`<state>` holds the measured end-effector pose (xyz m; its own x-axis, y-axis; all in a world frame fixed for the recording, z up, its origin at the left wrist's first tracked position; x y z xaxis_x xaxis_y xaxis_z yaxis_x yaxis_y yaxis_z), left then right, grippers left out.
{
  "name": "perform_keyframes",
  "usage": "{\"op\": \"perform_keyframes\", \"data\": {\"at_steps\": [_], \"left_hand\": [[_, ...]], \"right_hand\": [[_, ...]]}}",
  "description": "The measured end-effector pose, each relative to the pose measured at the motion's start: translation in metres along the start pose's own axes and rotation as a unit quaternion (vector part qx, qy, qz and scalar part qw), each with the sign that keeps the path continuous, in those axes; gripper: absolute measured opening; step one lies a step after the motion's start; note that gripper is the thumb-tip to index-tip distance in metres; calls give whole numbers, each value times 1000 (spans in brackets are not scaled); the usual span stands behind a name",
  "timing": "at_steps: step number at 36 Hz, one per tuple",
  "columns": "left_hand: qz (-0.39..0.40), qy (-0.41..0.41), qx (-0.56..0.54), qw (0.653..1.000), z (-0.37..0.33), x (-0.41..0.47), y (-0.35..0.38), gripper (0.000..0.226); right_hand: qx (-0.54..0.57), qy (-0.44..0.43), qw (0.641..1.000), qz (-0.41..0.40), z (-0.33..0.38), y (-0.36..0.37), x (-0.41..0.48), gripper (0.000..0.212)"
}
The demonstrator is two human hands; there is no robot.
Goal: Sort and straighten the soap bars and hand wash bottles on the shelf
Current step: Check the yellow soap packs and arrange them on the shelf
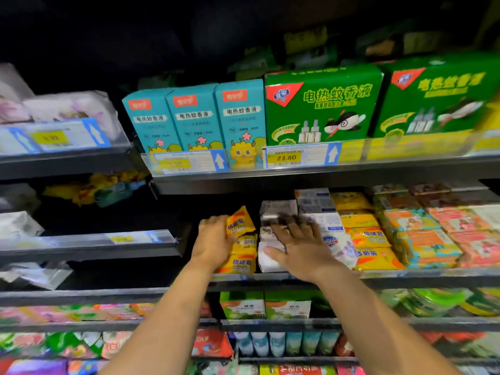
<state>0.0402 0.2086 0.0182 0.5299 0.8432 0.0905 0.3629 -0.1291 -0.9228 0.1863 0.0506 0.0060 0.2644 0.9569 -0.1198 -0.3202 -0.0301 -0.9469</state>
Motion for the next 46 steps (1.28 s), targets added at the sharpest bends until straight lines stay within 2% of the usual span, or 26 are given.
{"op": "perform_keyframes", "data": {"at_steps": [4,9,13,15,18,24,27,29,33,37,40,43,46], "left_hand": [[1,3,56,998,-5,13,8,54],[59,56,102,991,1,38,28,59],[141,98,91,981,-6,39,39,43],[169,85,98,977,-6,32,43,43],[196,48,105,974,-3,17,51,60],[175,-3,57,983,-11,-4,43,64],[141,-40,-20,989,-14,-12,33,46],[87,-63,-52,993,-18,-16,26,29],[4,-40,-106,994,-59,-25,14,26],[-20,29,-88,995,-128,-36,14,31],[26,54,-21,998,-166,-32,30,53],[70,75,86,991,-181,-24,55,70],[70,70,119,988,-178,-30,77,70]], "right_hand": [[-13,1,1000,-21,-4,2,2,70],[2,-1,1000,-19,-9,6,5,72],[5,-11,1000,-16,-9,3,3,71],[6,-17,1000,-15,-8,3,2,70],[1,-22,1000,-17,-7,2,2,70],[31,-57,996,62,-8,-8,4,78],[71,-114,987,89,-19,-31,-2,69],[121,-117,983,79,-33,-47,-9,58],[177,-61,982,24,-79,-70,-23,46],[81,-30,996,-27,-130,-85,-31,49],[75,22,996,-34,-168,-88,-34,46],[-10,54,998,-13,-193,-90,-32,59],[13,63,998,-17,-207,-95,-25,63]]}}
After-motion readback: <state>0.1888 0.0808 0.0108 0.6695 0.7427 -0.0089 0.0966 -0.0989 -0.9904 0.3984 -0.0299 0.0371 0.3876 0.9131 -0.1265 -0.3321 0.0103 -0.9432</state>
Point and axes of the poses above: each hand's wrist, its own x-axis towards the middle knuckle, its own y-axis out of the palm, z = x × y, the point moved 6 cm from there along x, towards the middle knuckle, and after that the axes turned 5 degrees about -y, right-handed, at the moved point
